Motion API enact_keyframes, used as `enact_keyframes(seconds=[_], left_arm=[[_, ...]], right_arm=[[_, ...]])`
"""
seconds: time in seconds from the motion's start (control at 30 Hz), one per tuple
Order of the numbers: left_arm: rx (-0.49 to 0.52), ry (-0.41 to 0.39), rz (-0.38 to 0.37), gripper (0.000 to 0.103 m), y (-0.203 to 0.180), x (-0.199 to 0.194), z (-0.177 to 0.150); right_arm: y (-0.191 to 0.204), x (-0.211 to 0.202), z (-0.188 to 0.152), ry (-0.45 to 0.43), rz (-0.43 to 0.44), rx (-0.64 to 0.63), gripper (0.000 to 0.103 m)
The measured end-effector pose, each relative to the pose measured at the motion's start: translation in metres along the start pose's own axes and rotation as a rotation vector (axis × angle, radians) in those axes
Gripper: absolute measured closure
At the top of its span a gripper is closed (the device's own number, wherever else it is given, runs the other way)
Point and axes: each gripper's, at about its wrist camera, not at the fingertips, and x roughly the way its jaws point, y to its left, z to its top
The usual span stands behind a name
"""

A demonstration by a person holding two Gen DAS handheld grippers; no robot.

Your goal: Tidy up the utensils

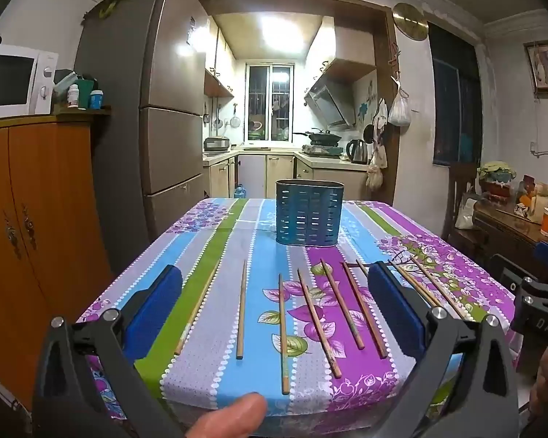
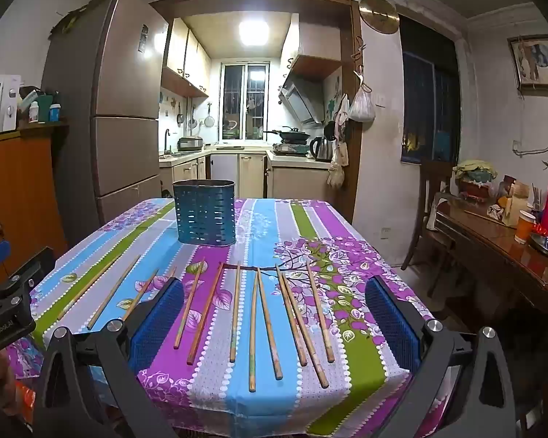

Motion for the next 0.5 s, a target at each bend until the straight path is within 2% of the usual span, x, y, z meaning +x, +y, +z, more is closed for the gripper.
enact_keyframes(seconds=[0.5], left_arm=[[0.003,0.014,0.002,0.005,0.0045,0.0003,-0.0018]], right_arm=[[0.0019,0.0046,-0.0026,0.025,-0.001,-0.017,0.004]])
